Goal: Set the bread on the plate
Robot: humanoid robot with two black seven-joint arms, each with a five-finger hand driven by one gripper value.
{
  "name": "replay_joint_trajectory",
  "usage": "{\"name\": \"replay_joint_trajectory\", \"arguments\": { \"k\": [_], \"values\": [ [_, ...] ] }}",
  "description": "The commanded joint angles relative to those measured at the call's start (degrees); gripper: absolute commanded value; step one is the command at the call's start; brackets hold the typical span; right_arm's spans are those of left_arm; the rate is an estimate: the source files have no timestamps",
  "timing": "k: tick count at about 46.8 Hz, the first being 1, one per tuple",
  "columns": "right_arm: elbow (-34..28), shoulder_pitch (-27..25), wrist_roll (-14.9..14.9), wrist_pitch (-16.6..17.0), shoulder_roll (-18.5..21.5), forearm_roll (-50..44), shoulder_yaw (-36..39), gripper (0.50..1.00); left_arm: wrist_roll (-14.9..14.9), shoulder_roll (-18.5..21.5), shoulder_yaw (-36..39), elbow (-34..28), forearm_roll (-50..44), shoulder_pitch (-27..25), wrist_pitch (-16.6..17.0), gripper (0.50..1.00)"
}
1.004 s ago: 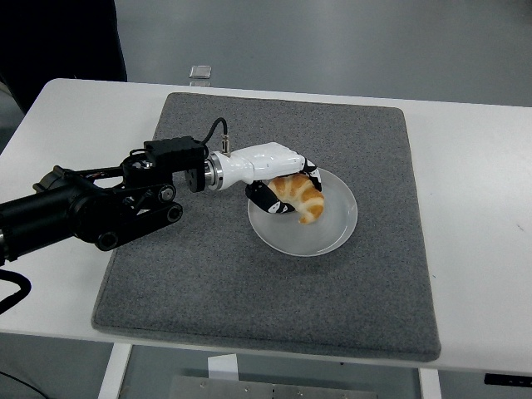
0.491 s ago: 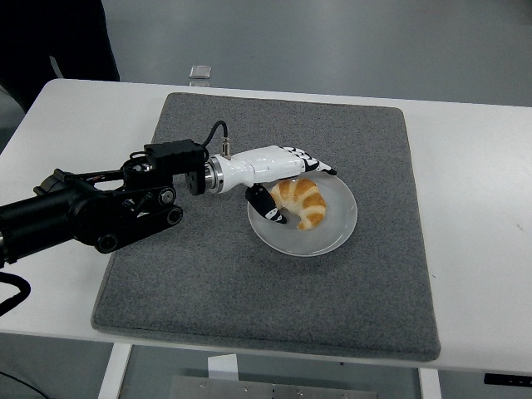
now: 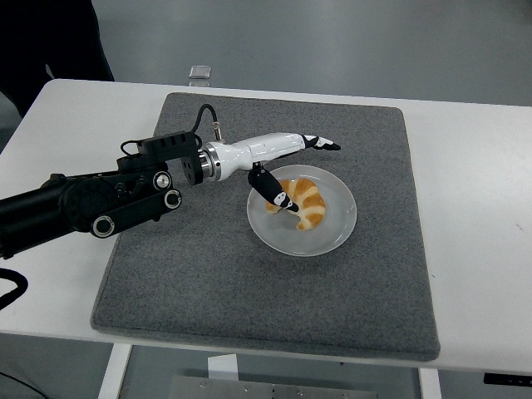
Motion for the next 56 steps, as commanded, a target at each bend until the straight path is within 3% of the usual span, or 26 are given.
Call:
{"name": "replay_joint_trajectory", "arguments": {
  "k": [1,7,21,27,36,45,48,56],
  "values": [
    [0.0,0.0,0.0,0.0,0.0,0.0,-0.1,0.952,0.0,1.1,0.0,-0.2,-1.7,-0.4,-0.8,0.996],
    [0.0,0.0,0.0,0.0,0.0,0.0,0.0,0.952,0.0,3.6,-1.2,-0.2,-10.4,-2.4,-2.9,0.996],
    [0.0,0.0,0.0,0.0,0.0,0.0,-0.1,0.952,0.1,9.3,-7.8,2.8,-33.1,-5.3,-12.5,0.996],
    [0.0,0.0,0.0,0.0,0.0,0.0,0.0,0.952,0.1,10.2,-9.1,8.2,-44.4,-4.8,-17.6,0.996],
    [0.0,0.0,0.0,0.0,0.0,0.0,-0.1,0.952,0.3,11.7,-9.1,18.4,-57.5,-4.9,-29.6,0.996],
    [0.0,0.0,0.0,0.0,0.0,0.0,0.0,0.952,0.9,12.6,-9.2,24.9,-64.2,-4.8,-32.0,0.996],
    [0.0,0.0,0.1,0.0,0.0,0.0,0.0,0.952,3.0,12.6,-9.2,26.6,-68.9,-4.6,-32.2,0.999],
    [0.0,0.0,0.0,0.0,0.0,0.0,0.0,0.952,14.0,13.3,-9.2,30.6,-82.5,-4.1,-34.1,0.999]
  ]
}}
